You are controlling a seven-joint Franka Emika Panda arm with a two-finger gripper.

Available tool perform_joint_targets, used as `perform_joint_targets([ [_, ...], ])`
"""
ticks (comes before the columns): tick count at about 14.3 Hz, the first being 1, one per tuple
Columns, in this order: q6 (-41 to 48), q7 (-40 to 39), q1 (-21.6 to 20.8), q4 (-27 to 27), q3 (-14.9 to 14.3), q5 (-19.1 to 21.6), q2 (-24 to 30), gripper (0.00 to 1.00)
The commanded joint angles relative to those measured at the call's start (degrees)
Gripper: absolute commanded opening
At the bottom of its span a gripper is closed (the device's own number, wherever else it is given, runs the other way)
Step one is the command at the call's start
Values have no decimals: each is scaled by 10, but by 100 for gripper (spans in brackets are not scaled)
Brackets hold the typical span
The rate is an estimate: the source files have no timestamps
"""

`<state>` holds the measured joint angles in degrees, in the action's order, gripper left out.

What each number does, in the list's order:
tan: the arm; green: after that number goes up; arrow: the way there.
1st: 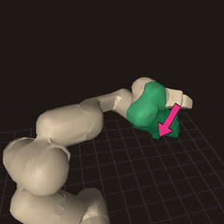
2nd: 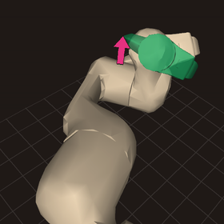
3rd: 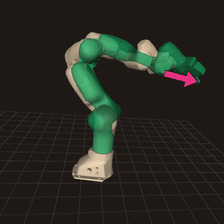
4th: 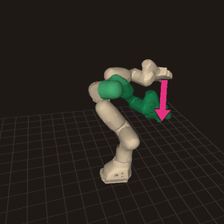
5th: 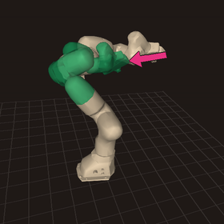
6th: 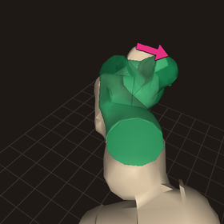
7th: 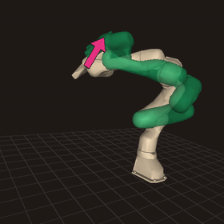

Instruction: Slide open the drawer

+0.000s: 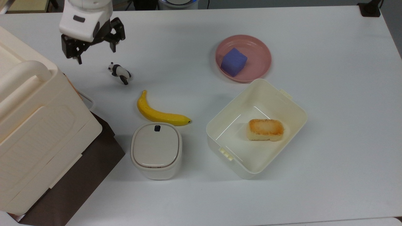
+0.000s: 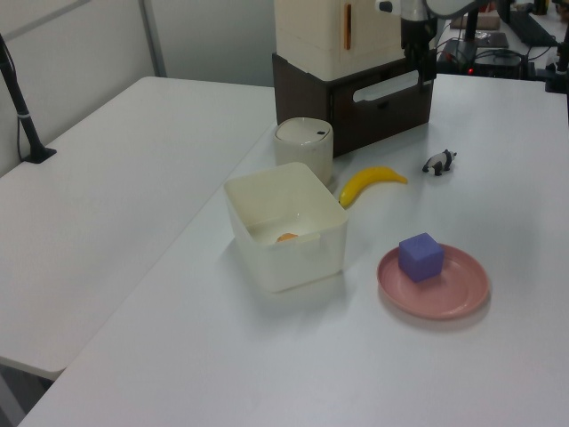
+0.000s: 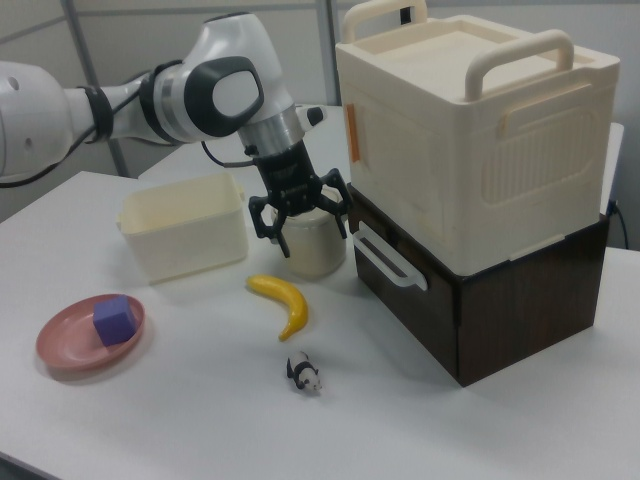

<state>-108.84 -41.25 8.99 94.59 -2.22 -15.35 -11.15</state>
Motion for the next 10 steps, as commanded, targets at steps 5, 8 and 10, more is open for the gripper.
perform_joint_targets([
  [5, -90, -3, 3, -4, -2, -92, -59, 100],
  [8, -105, 3, 4, -5, -2, -100, -74, 100],
  [10, -106, 4, 5, -5, -2, -101, -80, 100],
])
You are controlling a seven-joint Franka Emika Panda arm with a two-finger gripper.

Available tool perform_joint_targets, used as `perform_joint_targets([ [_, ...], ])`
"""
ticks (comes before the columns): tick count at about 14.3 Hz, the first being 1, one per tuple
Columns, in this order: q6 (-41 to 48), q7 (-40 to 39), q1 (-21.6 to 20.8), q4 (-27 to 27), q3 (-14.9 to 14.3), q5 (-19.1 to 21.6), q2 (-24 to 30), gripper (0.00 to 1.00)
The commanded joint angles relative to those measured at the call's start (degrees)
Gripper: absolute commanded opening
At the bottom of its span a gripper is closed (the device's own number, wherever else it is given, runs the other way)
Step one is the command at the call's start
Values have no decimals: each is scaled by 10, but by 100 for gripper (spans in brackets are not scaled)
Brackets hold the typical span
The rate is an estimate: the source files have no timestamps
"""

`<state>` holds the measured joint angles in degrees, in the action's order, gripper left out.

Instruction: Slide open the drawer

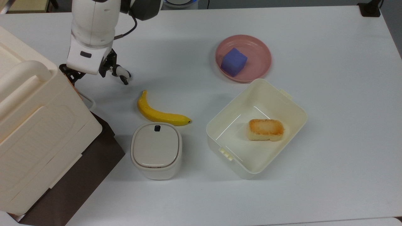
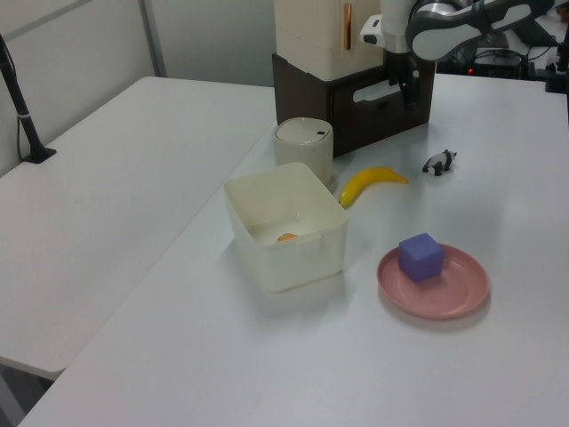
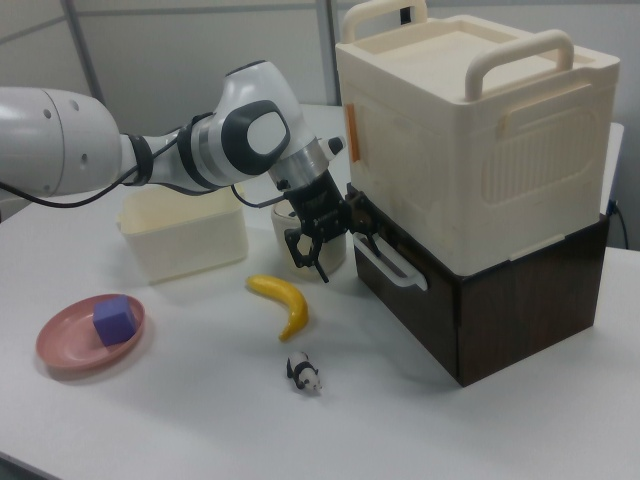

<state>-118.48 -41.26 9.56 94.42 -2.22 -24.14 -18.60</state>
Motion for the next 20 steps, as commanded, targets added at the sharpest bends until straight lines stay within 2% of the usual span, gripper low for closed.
perform_joint_targets([
  [1, -11, 4, 0, -3, -2, -21, -8, 100],
  [8, -27, 8, 6, -1, -2, -24, -13, 100],
  [13, -11, 77, -1, 16, 7, -20, -6, 100],
  [20, 54, 79, -1, 17, 38, -17, 1, 100],
])
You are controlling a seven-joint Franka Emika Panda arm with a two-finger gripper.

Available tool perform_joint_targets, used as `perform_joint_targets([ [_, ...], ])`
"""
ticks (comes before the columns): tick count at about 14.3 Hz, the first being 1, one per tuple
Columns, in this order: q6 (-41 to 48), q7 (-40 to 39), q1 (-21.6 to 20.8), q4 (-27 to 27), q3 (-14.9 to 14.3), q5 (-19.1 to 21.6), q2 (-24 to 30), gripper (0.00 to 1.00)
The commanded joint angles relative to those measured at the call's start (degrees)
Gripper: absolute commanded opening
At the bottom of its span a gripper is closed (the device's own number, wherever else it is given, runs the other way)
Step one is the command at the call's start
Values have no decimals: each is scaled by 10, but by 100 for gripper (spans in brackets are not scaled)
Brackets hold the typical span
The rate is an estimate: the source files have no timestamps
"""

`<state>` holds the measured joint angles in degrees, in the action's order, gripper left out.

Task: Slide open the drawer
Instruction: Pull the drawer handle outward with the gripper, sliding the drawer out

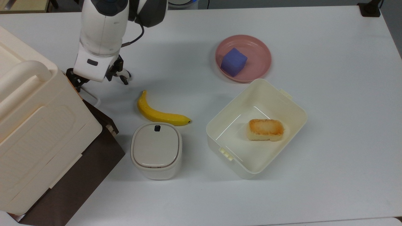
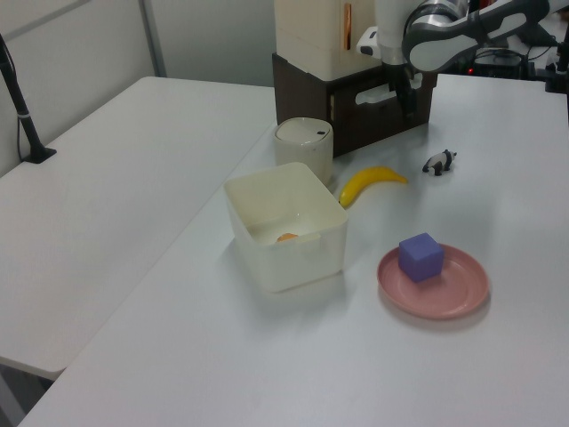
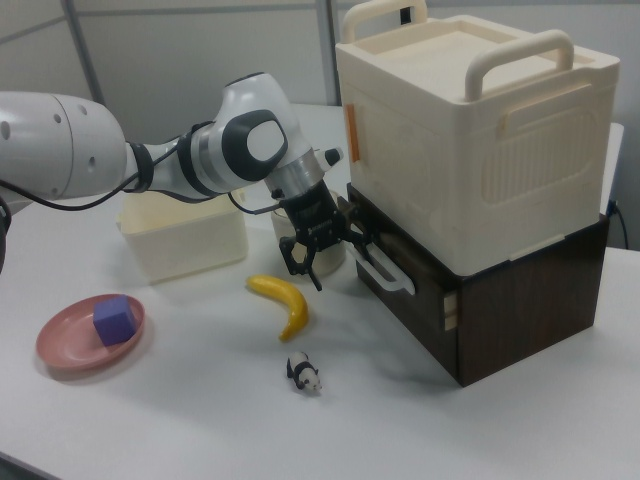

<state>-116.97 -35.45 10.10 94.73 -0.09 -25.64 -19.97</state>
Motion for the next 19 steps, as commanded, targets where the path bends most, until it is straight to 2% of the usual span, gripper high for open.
perform_joint_targets([
  [1, 53, 21, -6, 13, 23, 0, 17, 100],
  [7, 102, 21, -4, 12, 47, 7, 38, 100],
  [15, 148, 20, -6, 12, 55, 9, 49, 100],
  [17, 173, 21, -4, 12, 73, 9, 50, 100],
  [19, 176, 21, -2, 10, 75, 9, 51, 100],
])
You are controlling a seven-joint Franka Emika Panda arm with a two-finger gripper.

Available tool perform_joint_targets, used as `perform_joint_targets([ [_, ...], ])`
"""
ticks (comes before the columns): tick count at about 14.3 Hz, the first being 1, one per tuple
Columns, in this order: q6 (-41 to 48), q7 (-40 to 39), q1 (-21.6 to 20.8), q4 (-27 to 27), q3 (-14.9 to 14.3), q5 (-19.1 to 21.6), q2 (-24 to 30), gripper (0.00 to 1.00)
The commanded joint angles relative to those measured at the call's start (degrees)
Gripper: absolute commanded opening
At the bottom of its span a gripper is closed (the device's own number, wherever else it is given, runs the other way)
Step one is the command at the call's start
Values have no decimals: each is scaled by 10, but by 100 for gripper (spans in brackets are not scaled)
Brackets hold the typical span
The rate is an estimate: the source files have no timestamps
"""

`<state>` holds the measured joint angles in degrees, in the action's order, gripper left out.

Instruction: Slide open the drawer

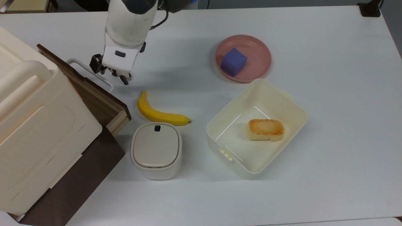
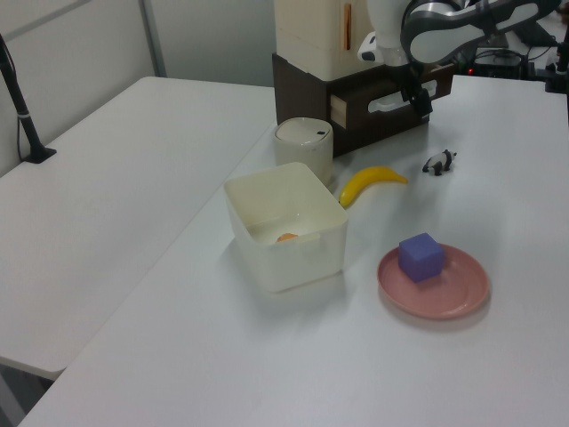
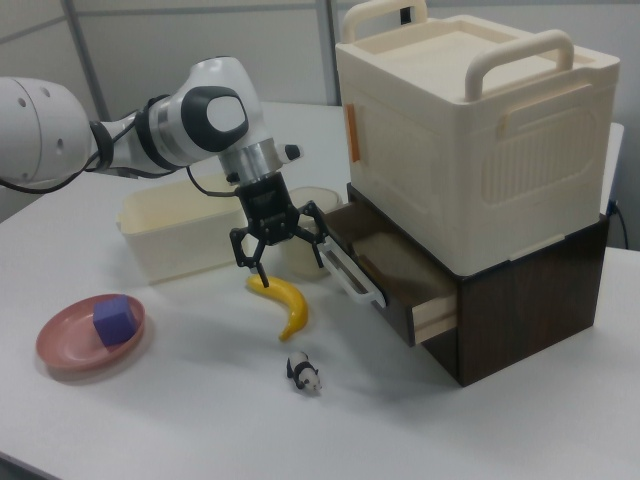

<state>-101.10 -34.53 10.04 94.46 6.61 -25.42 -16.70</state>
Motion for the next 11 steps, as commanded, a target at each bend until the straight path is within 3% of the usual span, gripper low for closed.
perform_joint_targets([
  [1, 17, 11, 2, 5, 8, 21, 20, 100],
  [3, 19, 17, 15, -11, 1, 89, 46, 100],
  [5, 19, 129, 31, -11, -4, 167, 97, 100],
  [6, 19, 211, 31, -11, -8, 185, 113, 100],
  [8, 19, 297, 28, -11, -8, 187, 128, 100],
  [11, 31, 357, 20, -11, -6, 190, 148, 100],
])
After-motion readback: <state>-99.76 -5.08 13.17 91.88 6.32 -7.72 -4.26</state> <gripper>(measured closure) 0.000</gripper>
